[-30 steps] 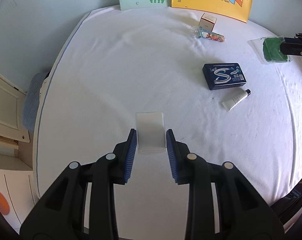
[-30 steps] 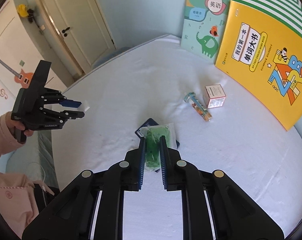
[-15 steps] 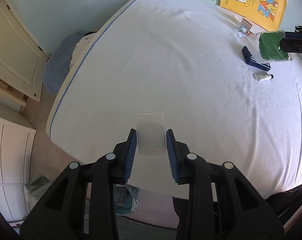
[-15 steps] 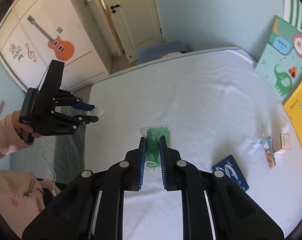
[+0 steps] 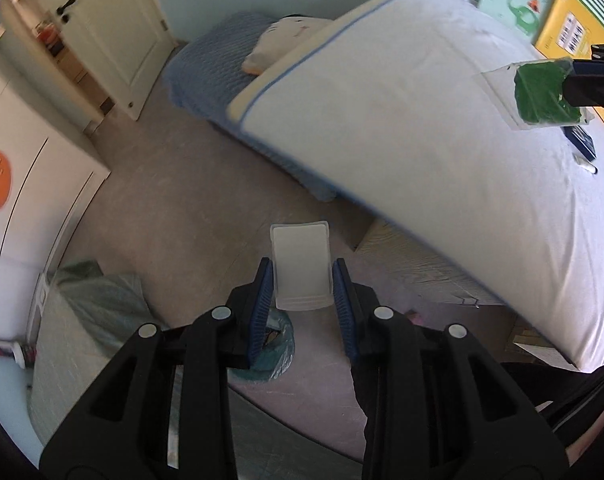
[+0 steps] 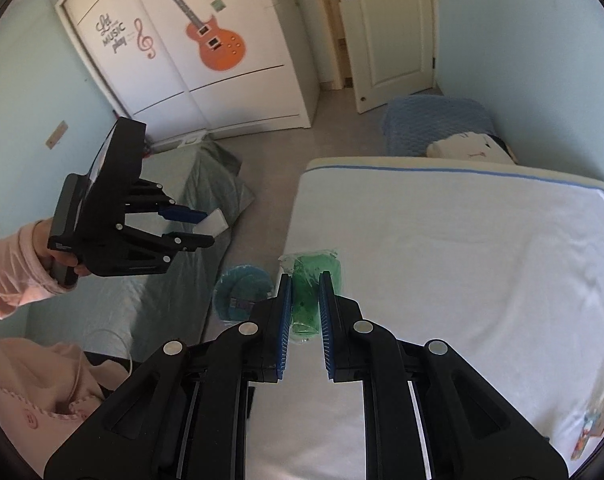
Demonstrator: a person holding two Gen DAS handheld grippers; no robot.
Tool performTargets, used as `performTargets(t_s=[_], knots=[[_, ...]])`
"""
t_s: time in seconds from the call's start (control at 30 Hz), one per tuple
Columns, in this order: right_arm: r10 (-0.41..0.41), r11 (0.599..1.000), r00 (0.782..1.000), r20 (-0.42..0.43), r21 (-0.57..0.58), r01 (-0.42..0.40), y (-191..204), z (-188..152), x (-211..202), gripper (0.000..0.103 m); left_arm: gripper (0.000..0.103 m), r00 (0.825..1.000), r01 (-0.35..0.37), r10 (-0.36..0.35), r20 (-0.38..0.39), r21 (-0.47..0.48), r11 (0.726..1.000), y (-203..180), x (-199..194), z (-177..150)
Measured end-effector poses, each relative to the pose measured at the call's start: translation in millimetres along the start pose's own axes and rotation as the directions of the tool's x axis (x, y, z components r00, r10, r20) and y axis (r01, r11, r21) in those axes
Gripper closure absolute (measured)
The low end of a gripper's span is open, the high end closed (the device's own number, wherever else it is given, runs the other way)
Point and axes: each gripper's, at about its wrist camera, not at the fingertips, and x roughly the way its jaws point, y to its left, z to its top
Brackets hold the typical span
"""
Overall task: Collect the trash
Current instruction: 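Carry the white card and green bag with both tools to the teal bin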
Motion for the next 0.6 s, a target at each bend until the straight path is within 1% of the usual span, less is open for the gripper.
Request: performTargets(t_s=[0.2, 0.37, 0.5, 0.6], knots=[[0.085, 0.991, 0.995, -0.044, -0.103, -0.089, 40, 39, 37, 0.088, 0.075, 0.999, -0.026, 0.024, -0.023, -0.125, 0.992, 44, -3, -30], [0.159, 0.969, 0.983, -0.091, -0.178, -0.173, 74, 67, 72, 0.088, 0.075, 0.998, -0.049, 0.039, -0.047, -0.224, 0.973, 72, -2, -63], [0.219, 0.943, 0.966, -0.139, -0.226, -0.246, 102, 83, 100, 0.088, 0.075, 0.997, -0.062, 0.042, -0.07, -0.305, 0.95, 91, -1, -89], [0.26, 0.919, 0.947, -0.186, -0.253, -0.302, 125, 94, 121, 0.088, 0.075, 0.995, -0.076, 0.046, -0.092, -0.356, 0.931, 104, 1, -109]])
